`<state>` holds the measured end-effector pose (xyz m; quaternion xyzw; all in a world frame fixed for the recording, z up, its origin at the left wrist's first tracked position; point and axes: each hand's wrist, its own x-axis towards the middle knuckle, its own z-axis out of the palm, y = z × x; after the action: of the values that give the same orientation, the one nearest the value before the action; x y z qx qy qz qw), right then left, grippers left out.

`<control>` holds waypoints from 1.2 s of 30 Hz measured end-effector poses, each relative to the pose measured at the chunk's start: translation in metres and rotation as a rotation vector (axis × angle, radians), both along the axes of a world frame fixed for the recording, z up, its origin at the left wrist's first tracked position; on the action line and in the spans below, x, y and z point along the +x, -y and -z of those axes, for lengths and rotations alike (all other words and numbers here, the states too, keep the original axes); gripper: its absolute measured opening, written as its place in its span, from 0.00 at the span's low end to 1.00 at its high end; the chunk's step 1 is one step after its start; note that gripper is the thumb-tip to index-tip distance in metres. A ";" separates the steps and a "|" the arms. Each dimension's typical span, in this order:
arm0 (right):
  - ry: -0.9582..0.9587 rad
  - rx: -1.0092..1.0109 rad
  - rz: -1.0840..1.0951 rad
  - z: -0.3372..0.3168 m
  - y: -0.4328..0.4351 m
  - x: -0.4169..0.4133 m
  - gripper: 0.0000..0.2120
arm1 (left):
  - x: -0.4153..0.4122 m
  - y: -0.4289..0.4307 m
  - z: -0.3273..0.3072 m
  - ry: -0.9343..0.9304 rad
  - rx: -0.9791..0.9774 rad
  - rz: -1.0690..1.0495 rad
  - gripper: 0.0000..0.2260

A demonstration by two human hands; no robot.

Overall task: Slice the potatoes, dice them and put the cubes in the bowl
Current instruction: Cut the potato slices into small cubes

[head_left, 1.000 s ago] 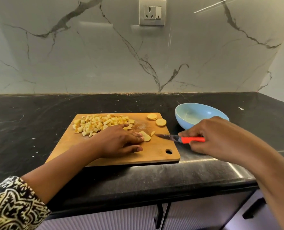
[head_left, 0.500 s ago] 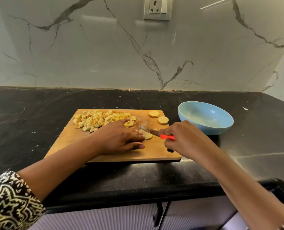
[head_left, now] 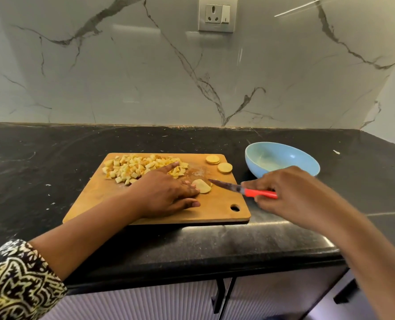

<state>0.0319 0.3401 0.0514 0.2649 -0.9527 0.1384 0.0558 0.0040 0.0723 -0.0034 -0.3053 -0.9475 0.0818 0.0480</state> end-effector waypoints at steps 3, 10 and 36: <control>-0.034 -0.029 -0.032 0.021 0.022 -0.007 0.18 | 0.001 -0.001 -0.001 -0.009 0.003 -0.006 0.31; -0.068 0.005 -0.066 0.032 0.036 -0.019 0.19 | 0.000 -0.001 -0.001 -0.006 -0.009 -0.013 0.30; 0.035 -0.304 0.219 0.047 -0.033 0.016 0.17 | -0.075 -0.035 -0.022 0.250 0.126 0.005 0.19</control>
<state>0.0483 0.3729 0.0045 0.1455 -0.9448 0.2784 0.0934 -0.0714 0.1078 0.0188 -0.3117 -0.9487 -0.0168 -0.0511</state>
